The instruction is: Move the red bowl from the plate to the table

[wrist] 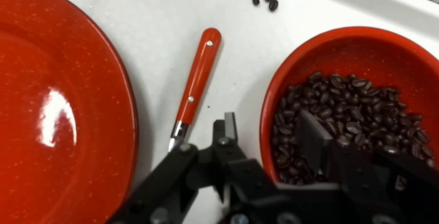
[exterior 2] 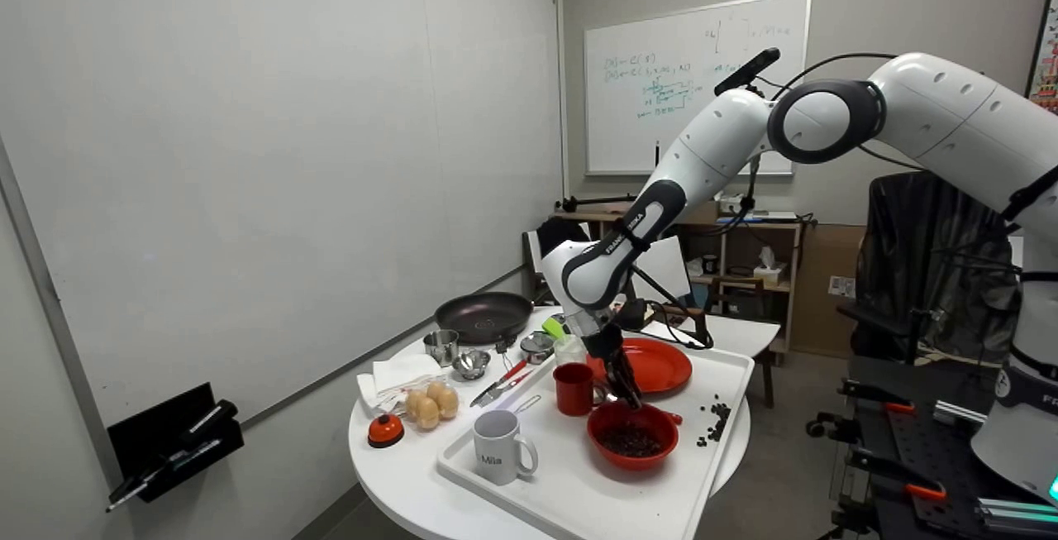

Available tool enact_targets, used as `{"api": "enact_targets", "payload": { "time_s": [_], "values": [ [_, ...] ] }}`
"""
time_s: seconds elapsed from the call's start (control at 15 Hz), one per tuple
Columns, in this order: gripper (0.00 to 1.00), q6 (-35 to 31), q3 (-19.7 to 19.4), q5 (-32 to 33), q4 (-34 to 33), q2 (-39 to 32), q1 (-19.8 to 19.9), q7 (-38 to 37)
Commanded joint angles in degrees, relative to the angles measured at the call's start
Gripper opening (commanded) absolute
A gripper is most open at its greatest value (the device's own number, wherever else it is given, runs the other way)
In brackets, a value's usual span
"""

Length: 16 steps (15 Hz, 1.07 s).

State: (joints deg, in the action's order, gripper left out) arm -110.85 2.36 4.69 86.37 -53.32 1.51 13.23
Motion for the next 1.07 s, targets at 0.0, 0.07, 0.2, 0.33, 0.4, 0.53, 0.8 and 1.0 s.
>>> {"api": "enact_targets", "payload": {
  "time_s": [0.0,0.07,0.2,0.33,0.4,0.53,0.8,1.0],
  "values": [
    [0.82,0.6,-0.4,0.1,1.5,2.4,0.4,0.0],
    [0.91,-0.4,-0.9,-0.2,2.4,3.8,0.8,-0.9],
    [1.00,-1.3,-2.3,-0.5,4.2,6.9,1.8,-2.9],
    [1.00,-1.1,-3.9,-0.4,5.4,9.7,2.6,-4.8],
    [1.00,-1.0,-4.8,-0.5,6.4,11.5,3.3,-5.4],
    [1.00,-0.9,-6.2,-0.7,7.9,14.5,4.7,-6.8],
    [1.00,-1.2,-8.7,0.3,11.7,20.0,6.1,-9.3],
    [1.00,-0.2,-8.6,0.1,9.1,18.3,7.0,-7.8]
  ]
}}
